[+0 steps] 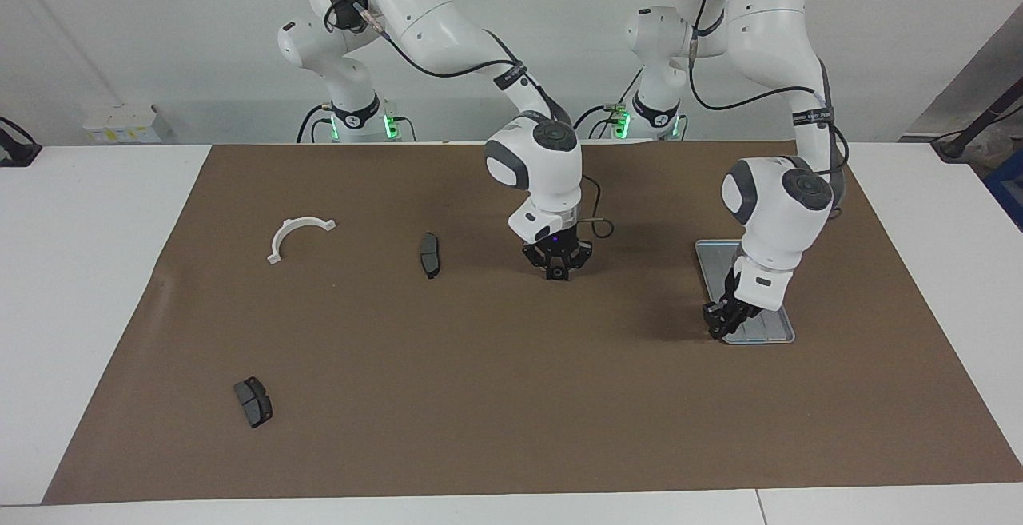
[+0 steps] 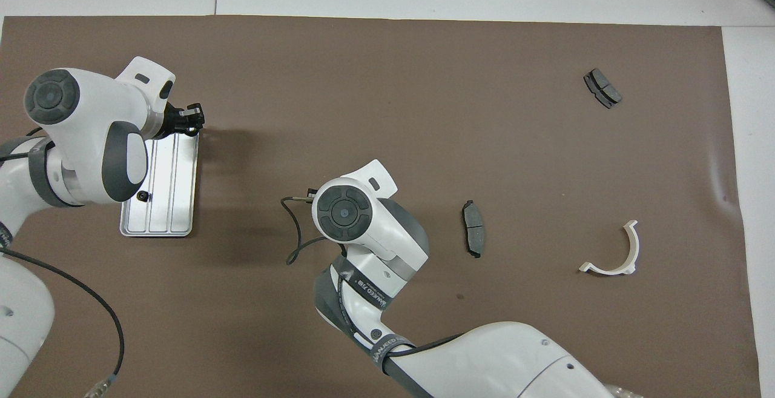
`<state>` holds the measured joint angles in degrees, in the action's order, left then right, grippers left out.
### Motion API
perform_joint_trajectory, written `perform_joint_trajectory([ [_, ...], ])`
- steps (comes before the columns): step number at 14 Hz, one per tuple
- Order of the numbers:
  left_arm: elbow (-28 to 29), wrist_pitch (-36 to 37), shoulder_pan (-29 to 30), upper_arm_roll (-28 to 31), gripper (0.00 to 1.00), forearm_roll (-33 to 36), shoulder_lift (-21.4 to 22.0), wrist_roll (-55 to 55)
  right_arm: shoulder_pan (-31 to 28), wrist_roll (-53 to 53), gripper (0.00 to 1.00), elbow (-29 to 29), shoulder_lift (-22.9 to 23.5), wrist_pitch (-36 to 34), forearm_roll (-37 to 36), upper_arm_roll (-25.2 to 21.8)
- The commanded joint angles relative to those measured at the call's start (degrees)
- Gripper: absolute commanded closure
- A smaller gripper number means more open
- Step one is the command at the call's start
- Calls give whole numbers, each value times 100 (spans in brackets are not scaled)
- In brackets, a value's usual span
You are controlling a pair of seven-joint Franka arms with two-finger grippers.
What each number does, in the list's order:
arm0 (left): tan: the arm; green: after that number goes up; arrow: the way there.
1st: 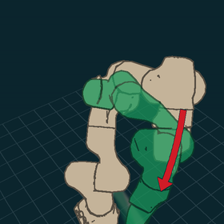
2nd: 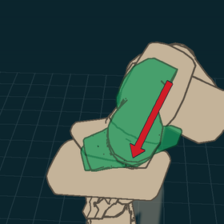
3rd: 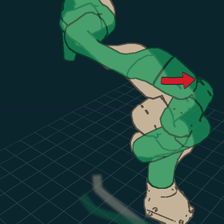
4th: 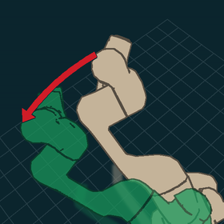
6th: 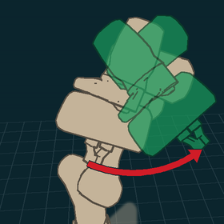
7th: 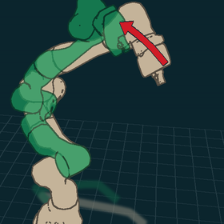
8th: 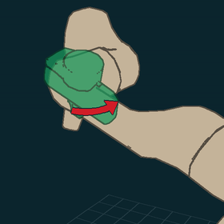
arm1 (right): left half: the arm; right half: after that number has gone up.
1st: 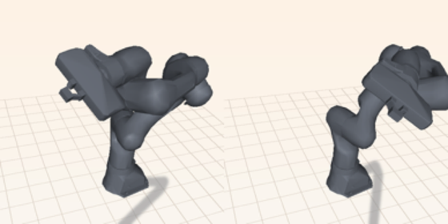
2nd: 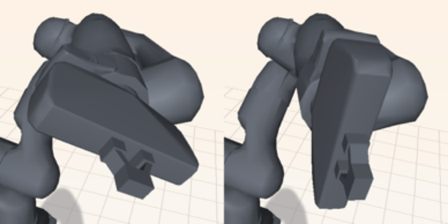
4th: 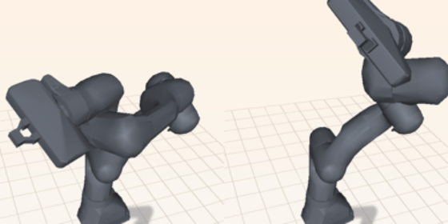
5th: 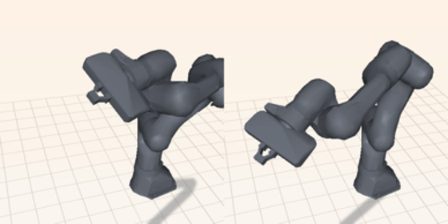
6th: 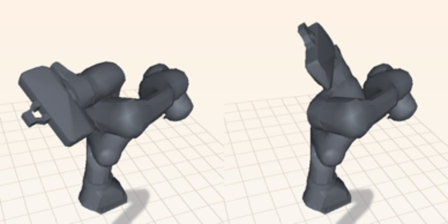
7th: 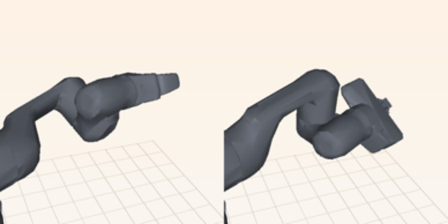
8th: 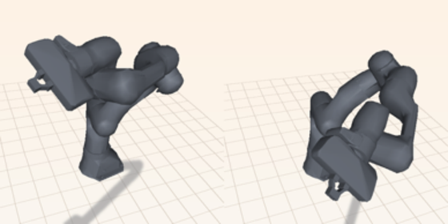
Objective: Place bearing gear from tray to pile
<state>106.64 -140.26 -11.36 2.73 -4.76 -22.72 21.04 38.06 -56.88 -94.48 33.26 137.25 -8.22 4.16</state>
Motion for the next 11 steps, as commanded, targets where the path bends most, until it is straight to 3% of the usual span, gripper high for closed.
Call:
perform_joint_trajectory([
  [1,-99,77,-541,113,89,-69,-57,731,-253,-95,100,-124,-354,-163,-163,-2],
  [5,-82,77,-1244,113,88,-52,-22,1524,-1061,711,100,-448,-969,-313,-145,15],
  [11,94,33,-2264,113,81,-51,31,2193,-2345,2678,100,-581,-988,-287,-136,15],
])
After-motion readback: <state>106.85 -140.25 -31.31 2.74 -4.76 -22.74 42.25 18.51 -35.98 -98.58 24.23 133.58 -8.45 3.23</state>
